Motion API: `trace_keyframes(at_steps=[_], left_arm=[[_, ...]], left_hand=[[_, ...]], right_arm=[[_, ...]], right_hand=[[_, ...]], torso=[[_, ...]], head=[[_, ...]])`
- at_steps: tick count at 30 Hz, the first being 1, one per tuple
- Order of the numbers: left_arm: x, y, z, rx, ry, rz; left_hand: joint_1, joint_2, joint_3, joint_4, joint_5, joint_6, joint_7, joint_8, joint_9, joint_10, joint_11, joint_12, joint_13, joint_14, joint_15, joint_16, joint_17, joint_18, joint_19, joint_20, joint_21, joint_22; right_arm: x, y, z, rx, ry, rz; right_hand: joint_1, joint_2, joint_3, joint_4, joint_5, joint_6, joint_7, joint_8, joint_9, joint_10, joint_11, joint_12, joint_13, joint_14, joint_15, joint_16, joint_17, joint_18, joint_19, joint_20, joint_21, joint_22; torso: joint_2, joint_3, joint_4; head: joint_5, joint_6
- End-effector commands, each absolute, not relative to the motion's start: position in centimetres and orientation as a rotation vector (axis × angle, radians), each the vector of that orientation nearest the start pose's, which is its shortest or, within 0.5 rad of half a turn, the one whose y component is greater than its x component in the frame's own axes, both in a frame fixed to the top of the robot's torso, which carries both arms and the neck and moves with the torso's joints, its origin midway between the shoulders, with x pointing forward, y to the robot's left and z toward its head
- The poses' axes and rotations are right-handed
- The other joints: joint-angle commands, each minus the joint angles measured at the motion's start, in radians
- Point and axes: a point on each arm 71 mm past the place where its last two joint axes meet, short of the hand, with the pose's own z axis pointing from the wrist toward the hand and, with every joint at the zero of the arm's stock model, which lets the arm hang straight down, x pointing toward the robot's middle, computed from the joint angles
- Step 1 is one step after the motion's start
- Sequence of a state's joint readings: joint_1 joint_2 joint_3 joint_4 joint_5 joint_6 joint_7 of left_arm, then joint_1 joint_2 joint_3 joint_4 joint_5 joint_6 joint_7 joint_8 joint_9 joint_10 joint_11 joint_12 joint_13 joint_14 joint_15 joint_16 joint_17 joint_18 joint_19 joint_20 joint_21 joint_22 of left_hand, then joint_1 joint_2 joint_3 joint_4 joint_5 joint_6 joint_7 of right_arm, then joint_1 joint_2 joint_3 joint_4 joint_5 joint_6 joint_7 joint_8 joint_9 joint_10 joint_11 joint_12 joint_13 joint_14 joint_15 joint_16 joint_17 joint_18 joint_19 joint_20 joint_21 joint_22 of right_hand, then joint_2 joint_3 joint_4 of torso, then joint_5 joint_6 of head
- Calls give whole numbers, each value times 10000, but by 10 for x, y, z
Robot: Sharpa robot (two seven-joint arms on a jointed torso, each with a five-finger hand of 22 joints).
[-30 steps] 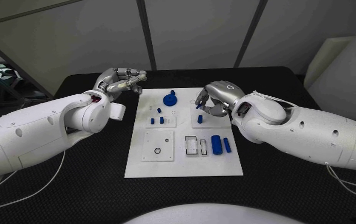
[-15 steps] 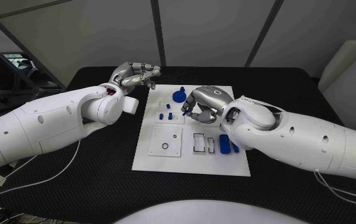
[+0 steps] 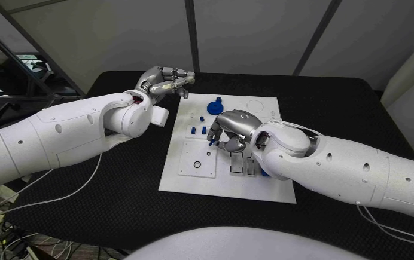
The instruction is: Assemble the parts on the task board
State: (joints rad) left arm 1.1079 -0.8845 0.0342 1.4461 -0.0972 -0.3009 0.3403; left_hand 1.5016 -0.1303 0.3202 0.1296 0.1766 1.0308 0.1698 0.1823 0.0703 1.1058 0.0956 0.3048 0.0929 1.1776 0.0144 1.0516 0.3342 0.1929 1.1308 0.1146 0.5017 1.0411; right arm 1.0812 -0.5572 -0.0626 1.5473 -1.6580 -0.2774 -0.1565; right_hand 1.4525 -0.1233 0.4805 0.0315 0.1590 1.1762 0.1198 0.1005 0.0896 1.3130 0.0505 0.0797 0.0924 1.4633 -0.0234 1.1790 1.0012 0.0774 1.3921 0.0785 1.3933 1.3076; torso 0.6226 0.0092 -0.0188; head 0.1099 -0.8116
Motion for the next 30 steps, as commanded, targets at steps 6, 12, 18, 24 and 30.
trace_keyframes(at_steps=[6,12,18,24,30], left_arm=[[495,252,-201,-11258,14152,-14352],[495,251,-201,-11255,14184,-14391],[495,251,-201,-11255,14189,-14394],[495,250,-202,-11256,14226,-14428],[496,250,-202,-11256,14239,-14437]], left_hand=[[-153,-84,134,-72,18,-231,99,-97,-24,-220,85,67,-28,-75,78,-84,-25,-131,-70,42,-78,16],[-156,-84,137,-74,18,-236,101,-97,-24,-223,87,69,-28,-75,80,-84,-25,-131,-70,43,-79,16],[-156,-84,137,-74,18,-236,101,-97,-24,-223,87,69,-28,-75,80,-84,-25,-131,-70,43,-79,16],[-156,-84,137,-74,18,-236,101,-97,-24,-223,87,69,-28,-75,80,-84,-25,-131,-70,43,-79,16],[-170,-80,149,-78,17,-248,108,-93,-21,-234,93,78,-28,-75,86,-84,-26,-132,-71,48,-81,18]], right_arm=[[423,-41,-239,-5062,17335,8123],[421,-39,-241,-5182,17417,8082],[420,-38,-242,-5205,17434,8073],[420,-36,-246,-5376,17621,7902],[420,-35,-247,-5448,17691,7841]], right_hand=[[-142,11,-15,-40,46,-3,89,-32,9,-64,40,-39,8,266,-15,53,-13,-163,53,51,44,374],[-153,12,-20,-36,46,-3,89,-34,9,-64,41,-42,10,266,-13,58,-10,-167,65,53,57,391],[-153,12,-20,-36,46,-3,89,-34,9,-64,41,-42,10,266,-13,58,-10,-167,65,53,57,391],[-176,17,-32,-30,52,-1,88,-35,12,-61,41,-45,13,265,-11,62,-14,-175,86,56,81,422],[-186,24,-36,-25,55,2,87,-35,13,-58,40,-46,15,266,-10,72,-5,-174,84,57,80,421]], torso=[[0,6,-13],[4,6,-4],[3,8,-9],[-6,-2,-13],[-8,1,-13]], head=[[125,-119],[145,-160],[151,-168],[179,-211],[194,-231]])
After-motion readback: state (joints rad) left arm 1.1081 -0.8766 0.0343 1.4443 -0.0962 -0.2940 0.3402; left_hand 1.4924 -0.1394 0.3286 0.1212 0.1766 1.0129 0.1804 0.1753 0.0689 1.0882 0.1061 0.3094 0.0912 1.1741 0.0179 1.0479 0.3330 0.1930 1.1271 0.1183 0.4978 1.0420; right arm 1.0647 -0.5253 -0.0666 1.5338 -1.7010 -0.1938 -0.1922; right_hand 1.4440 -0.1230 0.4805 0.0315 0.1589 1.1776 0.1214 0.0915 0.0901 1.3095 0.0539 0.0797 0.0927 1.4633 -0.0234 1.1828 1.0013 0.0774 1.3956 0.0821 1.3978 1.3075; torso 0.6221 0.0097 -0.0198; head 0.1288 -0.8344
